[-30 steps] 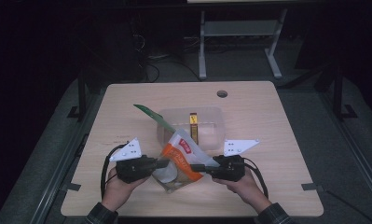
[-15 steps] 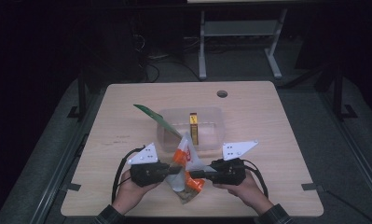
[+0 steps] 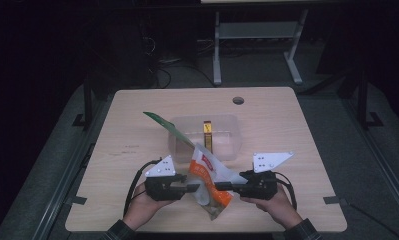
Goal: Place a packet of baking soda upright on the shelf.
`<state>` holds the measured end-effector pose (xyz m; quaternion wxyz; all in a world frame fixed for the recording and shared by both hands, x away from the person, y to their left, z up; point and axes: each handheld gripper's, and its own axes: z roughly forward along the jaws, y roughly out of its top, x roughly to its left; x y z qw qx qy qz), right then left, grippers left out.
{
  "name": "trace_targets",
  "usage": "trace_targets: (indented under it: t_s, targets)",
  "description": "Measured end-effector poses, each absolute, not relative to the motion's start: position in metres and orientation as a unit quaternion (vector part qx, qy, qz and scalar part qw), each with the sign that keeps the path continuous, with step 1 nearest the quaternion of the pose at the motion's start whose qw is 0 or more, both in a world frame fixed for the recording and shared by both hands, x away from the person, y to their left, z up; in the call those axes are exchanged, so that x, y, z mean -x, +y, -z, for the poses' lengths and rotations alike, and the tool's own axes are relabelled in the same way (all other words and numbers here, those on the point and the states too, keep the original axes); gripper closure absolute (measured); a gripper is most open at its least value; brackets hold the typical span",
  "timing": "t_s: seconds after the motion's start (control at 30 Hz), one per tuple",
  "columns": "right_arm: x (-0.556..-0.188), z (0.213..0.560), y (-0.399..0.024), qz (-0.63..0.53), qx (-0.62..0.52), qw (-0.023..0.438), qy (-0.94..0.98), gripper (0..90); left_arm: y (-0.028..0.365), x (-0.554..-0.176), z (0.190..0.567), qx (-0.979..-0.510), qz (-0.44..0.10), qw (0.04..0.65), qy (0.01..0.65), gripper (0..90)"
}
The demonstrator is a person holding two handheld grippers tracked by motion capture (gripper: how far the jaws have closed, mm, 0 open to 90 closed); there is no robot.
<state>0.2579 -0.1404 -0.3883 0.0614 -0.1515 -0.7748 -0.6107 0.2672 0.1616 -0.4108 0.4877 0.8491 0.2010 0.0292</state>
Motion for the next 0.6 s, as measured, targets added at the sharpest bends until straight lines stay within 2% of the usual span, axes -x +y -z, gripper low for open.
trace_targets:
  t_s: [0.33, 0.6]
  targets:
    - [-0.258, 0.382, -0.159, 0.605, 0.159, 0.035, -0.78, 90.0, 0.177, -0.27, 0.413, -0.857, -0.046, 0.466, 0.214, 48.8]
    - [-0.262, 0.377, -0.175, 0.602, 0.172, 0.012, -0.78, 90.0, 0.198, -0.269, 0.416, -0.859, -0.036, 0.452, 0.239, 36.4]
